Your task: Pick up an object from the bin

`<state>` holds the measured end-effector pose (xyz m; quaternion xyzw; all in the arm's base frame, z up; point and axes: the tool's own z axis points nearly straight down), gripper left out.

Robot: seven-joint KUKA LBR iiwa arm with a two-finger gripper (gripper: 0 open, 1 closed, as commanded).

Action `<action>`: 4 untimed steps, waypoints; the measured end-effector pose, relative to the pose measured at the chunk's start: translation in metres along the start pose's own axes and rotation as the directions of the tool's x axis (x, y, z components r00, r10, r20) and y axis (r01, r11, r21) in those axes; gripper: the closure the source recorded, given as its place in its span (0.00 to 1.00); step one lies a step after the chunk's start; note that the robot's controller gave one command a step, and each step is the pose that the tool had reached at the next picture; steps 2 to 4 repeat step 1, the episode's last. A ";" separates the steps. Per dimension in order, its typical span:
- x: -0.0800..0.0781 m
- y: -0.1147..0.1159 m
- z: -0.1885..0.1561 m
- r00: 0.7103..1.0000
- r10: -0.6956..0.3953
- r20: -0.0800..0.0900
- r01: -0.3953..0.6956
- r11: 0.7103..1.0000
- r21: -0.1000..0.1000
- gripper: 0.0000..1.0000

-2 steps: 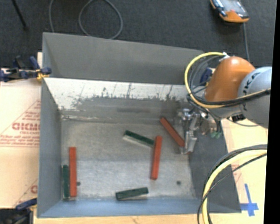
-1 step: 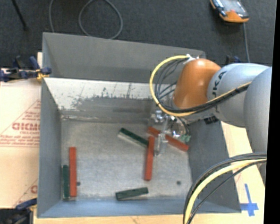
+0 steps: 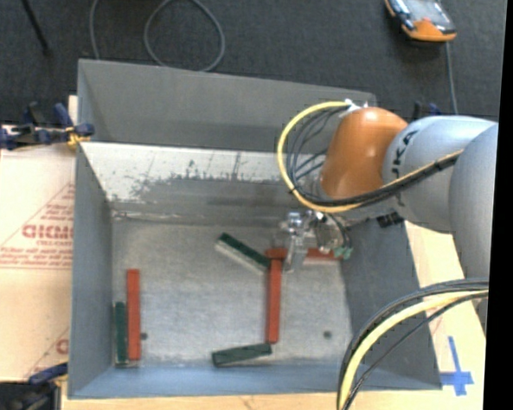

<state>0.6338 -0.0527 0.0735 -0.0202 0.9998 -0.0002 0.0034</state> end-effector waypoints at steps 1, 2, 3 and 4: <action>-0.010 -0.006 -0.154 1.000 -0.019 0.008 0.019 1.000 0.003 1.00; -0.010 -0.006 -0.154 1.000 -0.019 0.008 0.019 1.000 0.003 1.00; -0.010 -0.006 -0.154 1.000 -0.019 0.008 0.019 1.000 0.003 1.00; -0.010 -0.006 -0.154 1.000 -0.019 0.008 0.019 1.000 0.003 1.00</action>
Offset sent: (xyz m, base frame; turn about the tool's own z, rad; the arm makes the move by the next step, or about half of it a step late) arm 0.0065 -0.0041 0.1467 -0.0224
